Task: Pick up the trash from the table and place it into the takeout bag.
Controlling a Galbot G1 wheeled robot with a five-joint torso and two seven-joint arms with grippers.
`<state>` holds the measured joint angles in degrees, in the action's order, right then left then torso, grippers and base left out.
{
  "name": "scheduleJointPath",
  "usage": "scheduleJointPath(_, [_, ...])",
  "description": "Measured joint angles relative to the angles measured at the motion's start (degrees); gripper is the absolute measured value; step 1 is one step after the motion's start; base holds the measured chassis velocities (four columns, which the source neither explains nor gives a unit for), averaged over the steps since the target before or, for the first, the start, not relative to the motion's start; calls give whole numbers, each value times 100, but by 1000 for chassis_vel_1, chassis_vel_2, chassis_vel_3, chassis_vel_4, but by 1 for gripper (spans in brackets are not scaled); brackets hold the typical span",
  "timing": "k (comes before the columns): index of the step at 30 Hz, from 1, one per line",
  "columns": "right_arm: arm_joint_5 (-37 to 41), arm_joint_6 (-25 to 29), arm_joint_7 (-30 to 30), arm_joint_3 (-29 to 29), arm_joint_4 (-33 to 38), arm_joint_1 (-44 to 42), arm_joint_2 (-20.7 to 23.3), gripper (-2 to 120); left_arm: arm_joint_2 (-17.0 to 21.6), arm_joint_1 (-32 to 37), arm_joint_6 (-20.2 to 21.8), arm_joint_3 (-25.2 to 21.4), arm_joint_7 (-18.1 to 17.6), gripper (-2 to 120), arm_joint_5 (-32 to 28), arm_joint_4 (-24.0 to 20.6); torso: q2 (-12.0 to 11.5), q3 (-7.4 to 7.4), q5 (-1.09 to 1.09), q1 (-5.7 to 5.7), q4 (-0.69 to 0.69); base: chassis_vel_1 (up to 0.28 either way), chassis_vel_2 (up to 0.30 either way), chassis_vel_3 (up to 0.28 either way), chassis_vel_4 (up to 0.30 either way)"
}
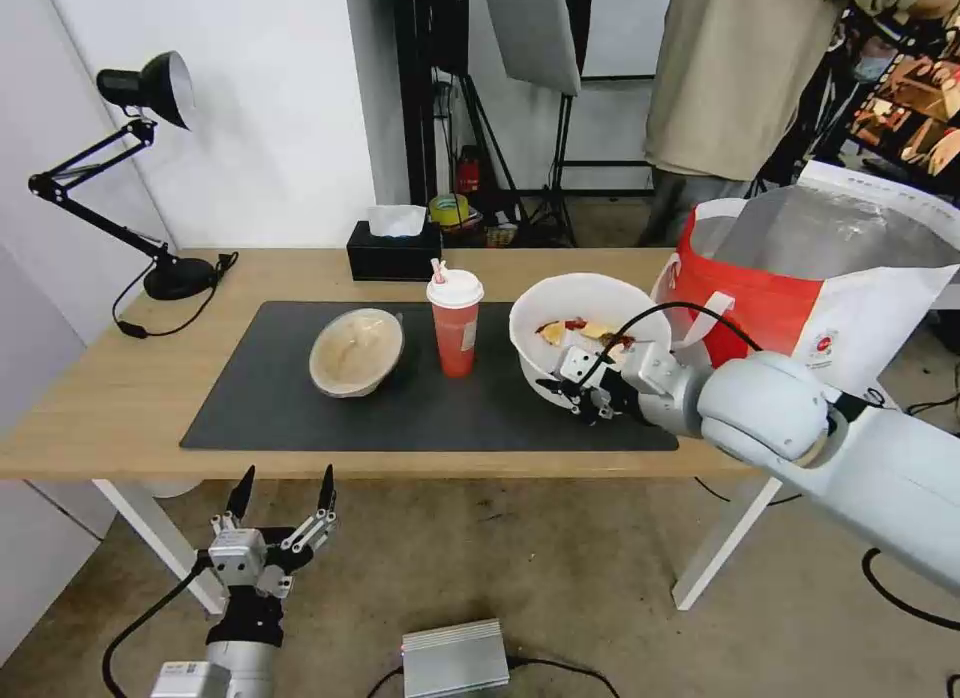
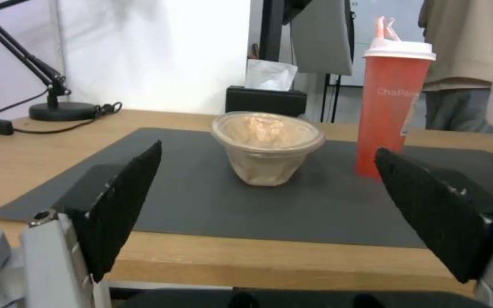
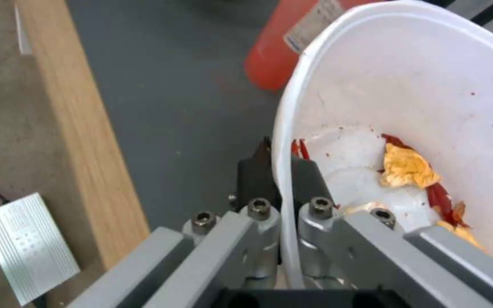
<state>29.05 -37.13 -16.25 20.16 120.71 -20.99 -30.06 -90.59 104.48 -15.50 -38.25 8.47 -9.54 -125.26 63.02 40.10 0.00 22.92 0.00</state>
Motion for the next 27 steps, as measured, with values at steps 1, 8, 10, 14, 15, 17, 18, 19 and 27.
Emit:
scheduleJointPath(1, [-6,11,-8,-66,68,-51,42,0,0,1,-1,-3,1,100,1,-4,0,0,0,0,0,0,0,0,0])
scheduleJointPath(8, [-20,105,-71,-345,404,-217,261,0,0,17,-12,-10,9,100,10,-42,0,0,0,0,0,0,0,0,0])
scheduleJointPath(10, [-20,110,-71,-376,428,-217,268,0,0,21,-15,-7,10,100,13,-46,0,0,0,0,0,0,0,0,0])
scheduleJointPath(14, [-14,126,-83,-468,538,-197,313,0,-3,49,-32,-2,16,100,28,-63,0,0,0,0,0,0,0,0,0])
scheduleJointPath(15, [-10,133,-92,-506,570,-189,331,0,-4,55,-35,-2,17,100,32,-67,0,0,0,0,0,0,0,0,0])
scheduleJointPath(17, [2,172,-138,-620,653,-160,386,0,-4,65,-41,-5,19,100,38,-73,0,0,0,0,0,0,0,0,0])
scheduleJointPath(18, [11,195,-163,-680,683,-148,415,0,-4,65,-43,-7,19,100,40,-74,0,0,0,0,0,0,0,0,0])
scheduleJointPath(19, [11,195,-163,-680,683,-148,415,0,-4,65,-43,-7,19,100,40,-74,0,0,0,0,0,0,0,0,0])
scheduleJointPath(27, [142,376,-358,-1125,716,-84,599,0,-2,62,-50,-2,20,100,121,-39,0,0,0,0,0,0,0,0,0])
